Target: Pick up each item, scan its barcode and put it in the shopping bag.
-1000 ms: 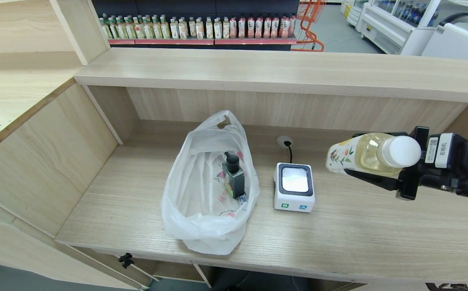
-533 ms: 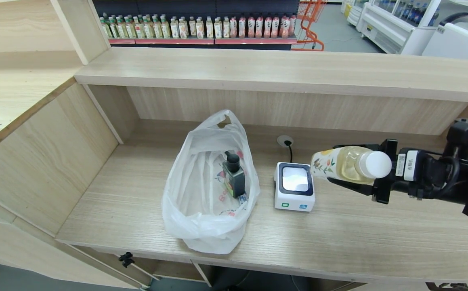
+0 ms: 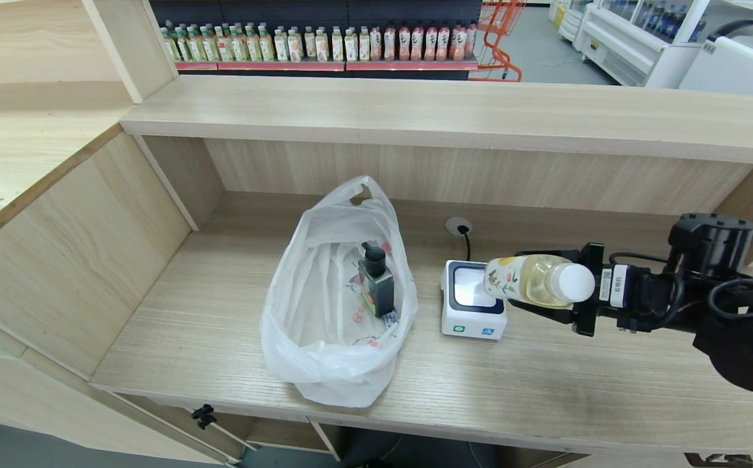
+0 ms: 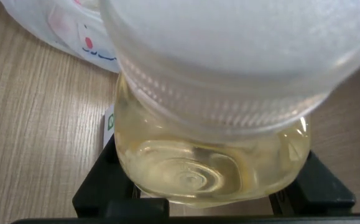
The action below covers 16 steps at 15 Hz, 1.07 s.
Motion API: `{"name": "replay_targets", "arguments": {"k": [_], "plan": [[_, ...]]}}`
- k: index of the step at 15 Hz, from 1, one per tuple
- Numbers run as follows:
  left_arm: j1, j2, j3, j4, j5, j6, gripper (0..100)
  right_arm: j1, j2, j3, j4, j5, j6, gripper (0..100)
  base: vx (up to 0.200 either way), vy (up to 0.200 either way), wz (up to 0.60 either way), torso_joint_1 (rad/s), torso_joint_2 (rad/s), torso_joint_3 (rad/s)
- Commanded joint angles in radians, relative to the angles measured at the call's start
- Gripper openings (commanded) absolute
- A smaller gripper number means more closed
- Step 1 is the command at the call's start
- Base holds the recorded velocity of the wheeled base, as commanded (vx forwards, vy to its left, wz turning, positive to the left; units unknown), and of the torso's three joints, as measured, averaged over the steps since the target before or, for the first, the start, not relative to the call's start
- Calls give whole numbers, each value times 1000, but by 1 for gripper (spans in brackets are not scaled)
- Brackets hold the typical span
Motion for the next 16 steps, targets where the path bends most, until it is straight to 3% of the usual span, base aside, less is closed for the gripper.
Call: {"name": "replay_targets", "arguments": {"k": [1,8,16], "plan": [[2,0,0,0,0,0,100,2,26,-14,0,0,-1,0,0,0,0,0,0,0],[0,0,0,0,0,0,100,45,73,-114,0,-2,-3,0,0,0,0,0,0,0],[0,0,0,0,0,0,100,56,149,-138,-33,0,-7,0,0,0,0,0,0,0]]}}
